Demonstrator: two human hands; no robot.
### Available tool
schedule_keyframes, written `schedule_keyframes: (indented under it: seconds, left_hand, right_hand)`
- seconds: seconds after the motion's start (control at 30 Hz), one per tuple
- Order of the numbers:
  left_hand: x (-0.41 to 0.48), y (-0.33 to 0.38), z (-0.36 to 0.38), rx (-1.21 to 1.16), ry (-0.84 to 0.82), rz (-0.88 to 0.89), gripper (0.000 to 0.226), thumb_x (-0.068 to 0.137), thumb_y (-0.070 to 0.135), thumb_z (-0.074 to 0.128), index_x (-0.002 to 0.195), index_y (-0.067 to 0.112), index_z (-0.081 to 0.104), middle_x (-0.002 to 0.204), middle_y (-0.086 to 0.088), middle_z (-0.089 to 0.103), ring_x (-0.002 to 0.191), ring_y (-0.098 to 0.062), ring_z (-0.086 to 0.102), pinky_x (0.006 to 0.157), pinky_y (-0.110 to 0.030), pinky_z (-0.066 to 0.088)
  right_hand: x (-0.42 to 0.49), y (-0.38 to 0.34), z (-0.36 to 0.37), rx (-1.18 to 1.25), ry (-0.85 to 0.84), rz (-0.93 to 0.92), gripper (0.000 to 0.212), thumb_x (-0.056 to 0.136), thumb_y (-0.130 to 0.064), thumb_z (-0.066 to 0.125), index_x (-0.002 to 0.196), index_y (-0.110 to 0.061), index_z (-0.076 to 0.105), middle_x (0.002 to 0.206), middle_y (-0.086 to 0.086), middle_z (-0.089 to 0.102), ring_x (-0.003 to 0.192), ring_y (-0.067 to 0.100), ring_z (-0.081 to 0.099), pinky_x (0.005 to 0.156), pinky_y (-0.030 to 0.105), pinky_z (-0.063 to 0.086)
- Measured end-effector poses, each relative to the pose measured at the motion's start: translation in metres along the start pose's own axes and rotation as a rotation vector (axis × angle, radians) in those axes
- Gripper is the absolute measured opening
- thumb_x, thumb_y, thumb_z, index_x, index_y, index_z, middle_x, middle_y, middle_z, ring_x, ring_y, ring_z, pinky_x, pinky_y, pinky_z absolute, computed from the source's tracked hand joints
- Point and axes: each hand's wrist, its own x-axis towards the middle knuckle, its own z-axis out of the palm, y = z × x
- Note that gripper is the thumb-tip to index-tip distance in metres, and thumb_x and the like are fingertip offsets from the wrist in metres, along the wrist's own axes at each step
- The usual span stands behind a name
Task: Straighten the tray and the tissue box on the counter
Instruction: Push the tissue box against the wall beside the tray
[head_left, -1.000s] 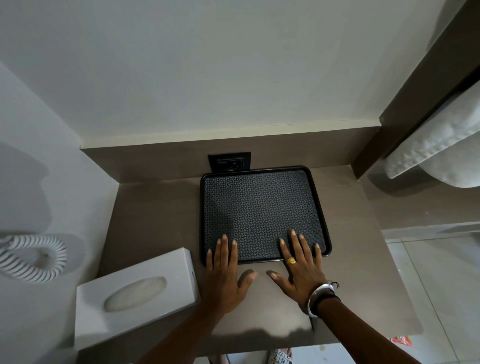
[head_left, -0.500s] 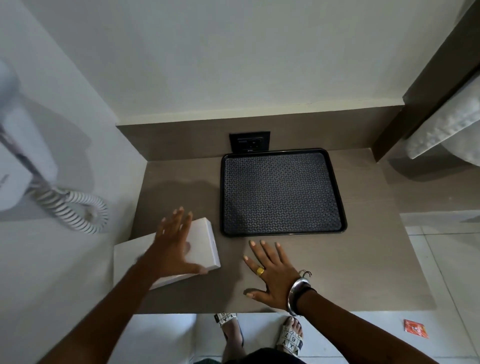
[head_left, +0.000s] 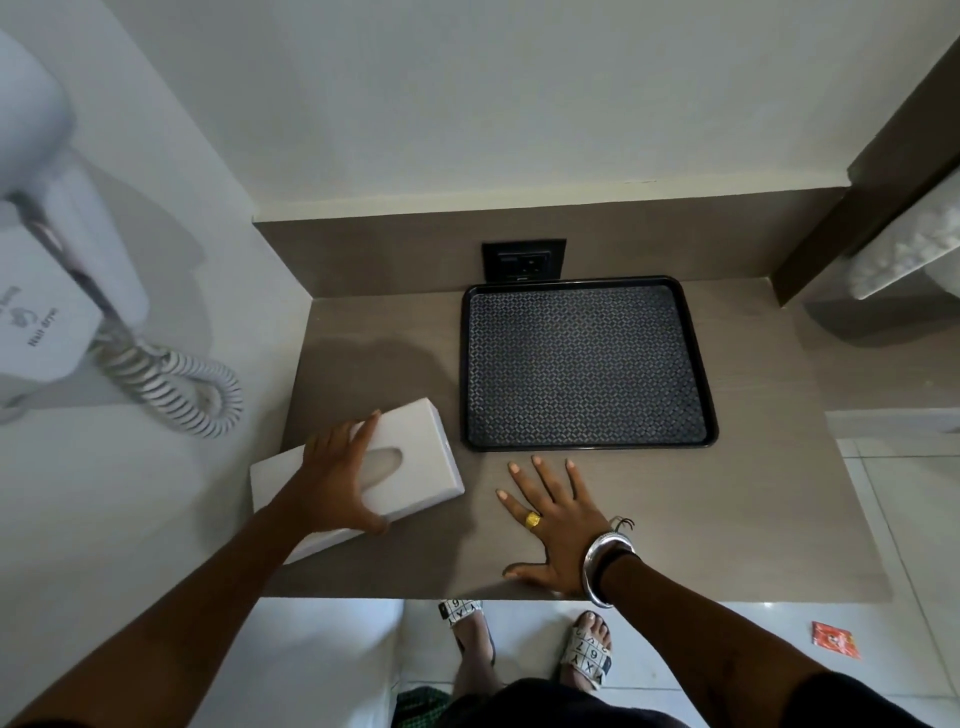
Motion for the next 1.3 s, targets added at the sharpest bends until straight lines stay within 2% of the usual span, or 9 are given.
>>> schedule_keyframes:
  seconds: [0.1, 0.27, 0.43, 0.6, 0.87, 0.97, 1.07, 1.17, 1.3]
  left_hand:
    - [0.011, 0.006, -0.015, -0.124, 0.178, -0.128, 0.149, 0.046, 0.072, 0.083, 0.156, 0.027, -0.008, 0.16, -0.015, 0.02, 0.146, -0.038, 0.024, 0.119, -0.055, 0.021]
    - [0.055, 0.014, -0.051, -0.339, 0.42, -0.525, 0.139, 0.053, 0.068, 0.084, 0.155, 0.019, 0.004, 0.152, -0.025, 0.029, 0.14, -0.045, 0.03, 0.116, -0.059, 0.023]
    - [0.094, 0.008, -0.068, -0.427, 0.435, -0.727, 0.14, 0.054, 0.072, 0.081, 0.156, 0.015, 0.004, 0.151, -0.03, 0.029, 0.14, -0.046, 0.03, 0.116, -0.056, 0.023]
    - [0.109, -0.002, -0.064, -0.441, 0.393, -0.813, 0.143, 0.05, 0.072, 0.082, 0.156, 0.014, 0.005, 0.152, -0.031, 0.024, 0.142, -0.047, 0.025, 0.119, -0.057, 0.019]
    - [0.106, 0.003, -0.052, -0.454, 0.426, -0.764, 0.137, 0.055, 0.08, 0.074, 0.156, 0.012, 0.01, 0.154, -0.03, 0.023, 0.144, -0.046, 0.022, 0.12, -0.057, 0.017]
    - [0.085, 0.014, -0.042, -0.381, 0.489, -0.595, 0.131, 0.062, 0.095, 0.045, 0.157, 0.012, 0.011, 0.162, -0.025, 0.013, 0.151, -0.041, 0.013, 0.123, -0.056, 0.011]
    - [0.054, 0.019, -0.014, -0.201, 0.575, -0.331, 0.117, 0.07, 0.095, 0.017, 0.157, 0.017, 0.012, 0.166, -0.019, 0.009, 0.153, -0.037, 0.012, 0.123, -0.051, 0.008]
    - [0.033, 0.006, 0.01, -0.041, 0.543, -0.173, 0.114, 0.073, 0.091, 0.02, 0.157, 0.015, 0.014, 0.166, -0.018, 0.009, 0.153, -0.038, 0.013, 0.123, -0.053, 0.01]
    - [0.037, -0.001, 0.011, 0.021, 0.537, -0.168, 0.116, 0.073, 0.092, 0.025, 0.157, 0.013, 0.018, 0.165, -0.019, 0.015, 0.152, -0.037, 0.017, 0.123, -0.053, 0.012]
  right_hand:
    - [0.001, 0.0, -0.001, 0.004, -0.011, -0.001, 0.097, 0.078, -0.089, 0.029, 0.154, -0.029, 0.017, 0.164, 0.008, 0.009, 0.148, 0.039, 0.006, 0.112, 0.069, 0.008]
    - [0.003, -0.001, -0.004, -0.01, -0.039, 0.003, 0.098, 0.077, -0.088, 0.031, 0.154, -0.029, 0.018, 0.163, 0.008, 0.013, 0.148, 0.039, 0.009, 0.111, 0.068, 0.009]
    - [0.003, -0.003, -0.003, -0.014, -0.012, 0.016, 0.096, 0.078, -0.088, 0.028, 0.154, -0.03, 0.02, 0.163, 0.007, 0.013, 0.148, 0.037, 0.007, 0.113, 0.065, 0.006]
    - [0.004, -0.003, -0.005, -0.018, 0.009, -0.003, 0.094, 0.077, -0.087, 0.035, 0.152, -0.03, 0.028, 0.16, 0.008, 0.023, 0.145, 0.039, 0.02, 0.111, 0.064, 0.009]
    - [0.004, -0.003, -0.007, -0.037, -0.006, 0.0, 0.097, 0.074, -0.084, 0.042, 0.152, -0.029, 0.025, 0.161, 0.009, 0.019, 0.145, 0.04, 0.018, 0.109, 0.065, 0.011]
    - [0.005, -0.002, -0.004, -0.028, -0.035, 0.004, 0.099, 0.073, -0.084, 0.042, 0.153, -0.029, 0.021, 0.162, 0.008, 0.015, 0.146, 0.039, 0.015, 0.11, 0.066, 0.012]
    - [0.006, -0.001, -0.003, -0.016, -0.051, 0.008, 0.097, 0.075, -0.083, 0.041, 0.153, -0.029, 0.02, 0.163, 0.008, 0.013, 0.147, 0.039, 0.013, 0.11, 0.067, 0.011]
    - [0.005, 0.0, -0.003, -0.019, -0.05, 0.007, 0.094, 0.077, -0.082, 0.039, 0.153, -0.029, 0.021, 0.163, 0.008, 0.011, 0.147, 0.038, 0.012, 0.111, 0.067, 0.01]
    - [0.004, -0.001, -0.004, -0.032, -0.047, 0.012, 0.092, 0.08, -0.083, 0.034, 0.153, -0.03, 0.019, 0.163, 0.008, 0.012, 0.147, 0.038, 0.011, 0.112, 0.066, 0.009]
